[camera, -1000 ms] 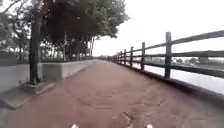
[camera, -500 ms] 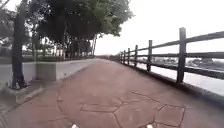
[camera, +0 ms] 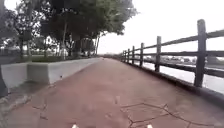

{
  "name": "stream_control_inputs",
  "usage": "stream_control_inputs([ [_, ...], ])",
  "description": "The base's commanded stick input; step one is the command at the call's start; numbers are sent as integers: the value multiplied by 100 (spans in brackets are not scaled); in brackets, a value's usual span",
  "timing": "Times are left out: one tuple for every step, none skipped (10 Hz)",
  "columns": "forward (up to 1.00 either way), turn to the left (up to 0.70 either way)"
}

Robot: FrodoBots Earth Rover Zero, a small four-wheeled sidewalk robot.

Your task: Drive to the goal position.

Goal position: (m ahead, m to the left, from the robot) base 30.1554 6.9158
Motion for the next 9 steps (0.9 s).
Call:
stream_control_inputs([
  [100,0],
  [100,0],
  [100,0],
  [100,0],
  [100,0],
  [100,0],
  [100,0],
  [100,0],
  [100,0],
])
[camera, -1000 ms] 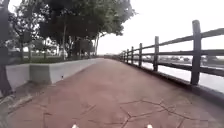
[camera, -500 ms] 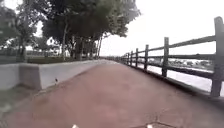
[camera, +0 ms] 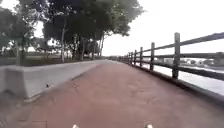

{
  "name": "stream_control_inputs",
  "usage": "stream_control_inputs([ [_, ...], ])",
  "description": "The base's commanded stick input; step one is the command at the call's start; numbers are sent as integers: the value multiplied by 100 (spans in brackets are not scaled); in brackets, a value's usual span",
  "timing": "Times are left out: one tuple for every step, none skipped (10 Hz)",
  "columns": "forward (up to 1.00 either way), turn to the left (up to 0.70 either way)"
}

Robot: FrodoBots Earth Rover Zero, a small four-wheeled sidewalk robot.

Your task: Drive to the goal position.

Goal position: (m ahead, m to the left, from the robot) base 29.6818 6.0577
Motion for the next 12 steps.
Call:
stream_control_inputs([
  [100,-40],
  [100,-40],
  [100,-40],
  [100,-30],
  [100,-9],
  [100,0],
  [100,0],
  [100,0],
  [100,0],
  [100,0],
  [100,0],
  [100,0],
])
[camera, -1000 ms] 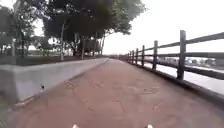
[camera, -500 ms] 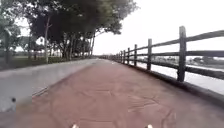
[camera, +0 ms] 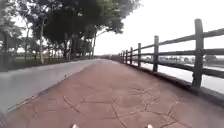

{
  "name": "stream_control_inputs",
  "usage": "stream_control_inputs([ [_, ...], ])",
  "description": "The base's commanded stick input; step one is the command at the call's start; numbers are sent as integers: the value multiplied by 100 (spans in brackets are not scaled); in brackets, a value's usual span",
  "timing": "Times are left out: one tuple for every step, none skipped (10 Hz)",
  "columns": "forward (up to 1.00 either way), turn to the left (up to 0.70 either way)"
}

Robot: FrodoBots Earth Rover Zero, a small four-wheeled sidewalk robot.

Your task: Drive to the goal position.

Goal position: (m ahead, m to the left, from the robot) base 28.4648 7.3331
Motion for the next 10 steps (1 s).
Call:
stream_control_inputs([
  [100,0],
  [100,0],
  [100,0],
  [100,0],
  [100,0],
  [100,0],
  [100,0],
  [100,0],
  [100,0],
  [100,0],
])
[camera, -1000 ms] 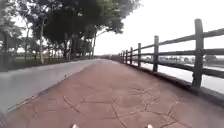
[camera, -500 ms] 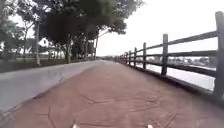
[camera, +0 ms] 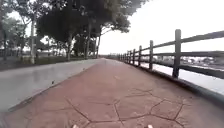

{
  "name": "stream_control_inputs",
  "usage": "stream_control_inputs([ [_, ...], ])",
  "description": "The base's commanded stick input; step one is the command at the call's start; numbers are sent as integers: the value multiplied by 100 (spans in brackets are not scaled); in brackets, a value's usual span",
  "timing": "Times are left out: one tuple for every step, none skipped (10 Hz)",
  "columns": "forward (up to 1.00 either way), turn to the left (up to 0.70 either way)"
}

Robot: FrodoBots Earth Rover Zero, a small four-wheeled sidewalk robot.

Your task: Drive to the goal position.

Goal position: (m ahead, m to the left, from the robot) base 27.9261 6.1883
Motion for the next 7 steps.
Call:
stream_control_inputs([
  [100,0],
  [100,0],
  [100,0],
  [100,0],
  [100,-32],
  [100,-40],
  [100,-40],
])
